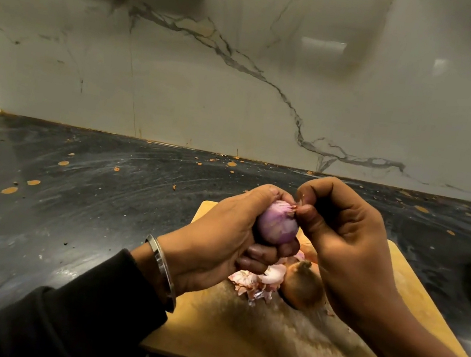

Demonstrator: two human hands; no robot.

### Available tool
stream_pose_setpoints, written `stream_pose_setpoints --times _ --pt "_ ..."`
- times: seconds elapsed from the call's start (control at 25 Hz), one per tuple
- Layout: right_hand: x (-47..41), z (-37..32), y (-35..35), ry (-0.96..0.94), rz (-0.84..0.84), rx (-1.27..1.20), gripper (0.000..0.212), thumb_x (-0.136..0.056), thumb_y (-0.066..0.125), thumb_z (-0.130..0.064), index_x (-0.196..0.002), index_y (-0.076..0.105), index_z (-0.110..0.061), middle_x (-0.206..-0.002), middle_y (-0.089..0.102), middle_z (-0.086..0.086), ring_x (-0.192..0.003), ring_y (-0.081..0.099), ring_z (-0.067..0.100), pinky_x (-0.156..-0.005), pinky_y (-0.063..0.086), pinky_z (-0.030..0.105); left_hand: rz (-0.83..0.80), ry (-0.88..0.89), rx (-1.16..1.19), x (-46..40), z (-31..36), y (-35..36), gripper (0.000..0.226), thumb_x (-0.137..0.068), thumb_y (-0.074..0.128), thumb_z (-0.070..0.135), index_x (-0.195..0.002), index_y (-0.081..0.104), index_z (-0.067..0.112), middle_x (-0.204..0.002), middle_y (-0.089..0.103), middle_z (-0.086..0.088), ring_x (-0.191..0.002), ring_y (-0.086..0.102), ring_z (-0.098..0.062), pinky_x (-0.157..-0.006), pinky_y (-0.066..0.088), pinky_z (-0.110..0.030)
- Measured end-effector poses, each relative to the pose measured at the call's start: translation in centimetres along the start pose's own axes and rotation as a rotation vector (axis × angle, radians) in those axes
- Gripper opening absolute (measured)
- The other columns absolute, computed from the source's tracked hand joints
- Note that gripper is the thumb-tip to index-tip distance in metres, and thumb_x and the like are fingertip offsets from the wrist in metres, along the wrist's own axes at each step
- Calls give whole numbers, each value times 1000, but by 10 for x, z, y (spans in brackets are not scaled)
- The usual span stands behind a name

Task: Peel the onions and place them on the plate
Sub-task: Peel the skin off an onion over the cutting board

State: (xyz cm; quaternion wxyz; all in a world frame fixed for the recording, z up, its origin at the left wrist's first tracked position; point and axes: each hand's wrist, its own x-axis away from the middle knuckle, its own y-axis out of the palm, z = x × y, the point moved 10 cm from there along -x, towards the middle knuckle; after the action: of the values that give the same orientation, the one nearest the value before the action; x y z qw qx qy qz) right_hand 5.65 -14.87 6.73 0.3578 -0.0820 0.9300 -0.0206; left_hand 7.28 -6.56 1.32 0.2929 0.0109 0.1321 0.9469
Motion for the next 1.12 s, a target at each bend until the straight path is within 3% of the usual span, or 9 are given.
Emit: stream_pose_setpoints --times 0.16,0.28,0.36,0.48,0.64,0.8,1.0,1.12 --pt "1 3 -1 27 4 21 10 -87 65 -5 -81 58 -11 -72 56 -5 -72 53 4 -67 47 17 77 65 -58 0 6 -7 24 -104 35 38 -104 50 18 -71 48 -10 -46 31 -8 -40 21 -16" --pt "1 8 -5 12 33 323 16 -92 62 2 -84 59 -11 -72 56 -4 -68 51 7 -61 44 20 200 207 -129 2 19 -15 24 -97 47 36 -110 47 16 -79 44 -7 -52 37 -8 -46 29 -22" --pt "1 18 -8 81 56 287 12 -95 60 -3 -86 60 -11 -72 58 3 -66 51 8 -60 45 23 235 239 -145 3 21 -17 27 -92 52 35 -111 47 17 -85 46 -7 -58 44 -10 -54 38 -28" --pt "2 26 -17 148 119 211 8 -96 59 -5 -89 61 -9 -73 62 8 -65 57 9 -61 49 24 247 215 -96 3 19 -22 16 -102 45 30 -111 50 18 -94 51 -10 -67 51 -14 -53 44 -25" --pt "1 13 -24 45 165 321 14 -94 62 -1 -96 65 -14 -84 70 -3 -82 69 9 -71 55 19 255 210 -68 3 18 -27 17 -106 38 24 -113 52 19 -90 55 -12 -64 54 -16 -53 45 -27" --pt "0 -4 -20 -82 117 482 26 -90 68 -7 -113 70 -20 -102 73 -8 -96 70 4 -83 55 16 261 215 -117 4 21 -31 17 -104 41 26 -115 53 20 -101 57 -13 -73 57 -16 -58 50 -26" --pt "-7 1 -24 -42 52 536 20 -90 69 -9 -108 75 -17 -95 76 -9 -88 71 2 -80 58 22 251 250 -202 4 24 -30 15 -104 42 20 -113 54 20 -100 59 -8 -73 56 -14 -61 46 -27" --pt "-9 5 -20 -6 -33 510 20 -91 68 -10 -108 75 -17 -92 75 -10 -84 71 3 -75 57 18 243 274 -205 4 28 -30 15 -103 44 20 -111 56 21 -97 64 -2 -77 57 -14 -65 47 -26"
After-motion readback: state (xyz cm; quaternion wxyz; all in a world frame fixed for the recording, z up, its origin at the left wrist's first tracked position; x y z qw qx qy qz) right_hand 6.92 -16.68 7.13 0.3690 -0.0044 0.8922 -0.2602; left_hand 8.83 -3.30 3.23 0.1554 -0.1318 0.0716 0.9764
